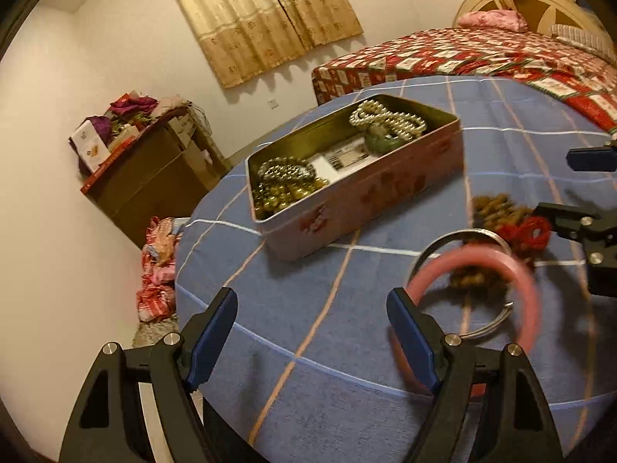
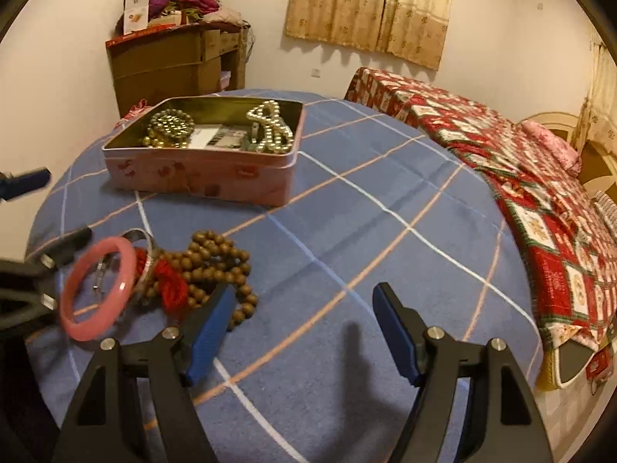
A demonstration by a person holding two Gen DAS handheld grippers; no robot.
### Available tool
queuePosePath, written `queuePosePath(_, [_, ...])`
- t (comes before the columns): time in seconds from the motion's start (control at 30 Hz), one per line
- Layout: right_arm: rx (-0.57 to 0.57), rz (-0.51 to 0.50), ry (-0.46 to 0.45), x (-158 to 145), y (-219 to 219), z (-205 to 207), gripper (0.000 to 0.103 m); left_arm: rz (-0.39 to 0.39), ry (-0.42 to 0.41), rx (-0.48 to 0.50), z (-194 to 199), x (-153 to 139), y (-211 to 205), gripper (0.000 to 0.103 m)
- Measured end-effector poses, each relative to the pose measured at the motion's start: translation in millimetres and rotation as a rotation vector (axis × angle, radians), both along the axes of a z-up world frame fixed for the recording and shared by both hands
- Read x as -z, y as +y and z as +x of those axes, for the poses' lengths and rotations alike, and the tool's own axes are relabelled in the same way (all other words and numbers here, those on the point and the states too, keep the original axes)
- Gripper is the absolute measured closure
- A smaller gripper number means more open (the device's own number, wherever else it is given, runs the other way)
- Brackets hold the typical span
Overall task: Organize jewelry
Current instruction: 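Move back to the pile and close the right tool on the long wooden bead strand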
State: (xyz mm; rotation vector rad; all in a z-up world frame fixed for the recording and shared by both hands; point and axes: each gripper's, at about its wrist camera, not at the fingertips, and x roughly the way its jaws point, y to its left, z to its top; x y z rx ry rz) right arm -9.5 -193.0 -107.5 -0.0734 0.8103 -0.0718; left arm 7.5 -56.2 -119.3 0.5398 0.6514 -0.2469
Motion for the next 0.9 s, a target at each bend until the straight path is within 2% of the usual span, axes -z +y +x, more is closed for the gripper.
queuePosePath(0.23, [-0.043,0.006,0.042,9,10,9,0.026,0.034,-0.009,-0.066,26,13,15,0.022])
queuePosePath(0.4, [0.037,-0.033,0.070,8,-2,22,0.025,0.051,-0.018,-0.113,49,14,27,0.022])
queuePosePath(0.53, [0.126,-0.003,0.078,10,-33,17,0.025,-0.020,0.014,-0.152,55,9,44,0.022])
queuePosePath(0.6, [0.158,-0.020,0.080,10,-40,13,0.025,-0.074,0.019,-0.157,50,0,47,0.022])
queuePosePath(0.7, [0.194,-0.044,0.083,8,-47,11,0.025,-0.135,-0.001,-0.112,35,-17,38,0.022])
queuePosePath(0.77, [0.207,-0.039,0.081,7,-47,12,0.025,-0.150,0.006,-0.049,25,-23,24,0.022])
queuePosePath(0.9, [0.181,-0.010,0.068,7,-39,14,0.026,-0.103,0.021,0.035,13,-15,-7,0.022])
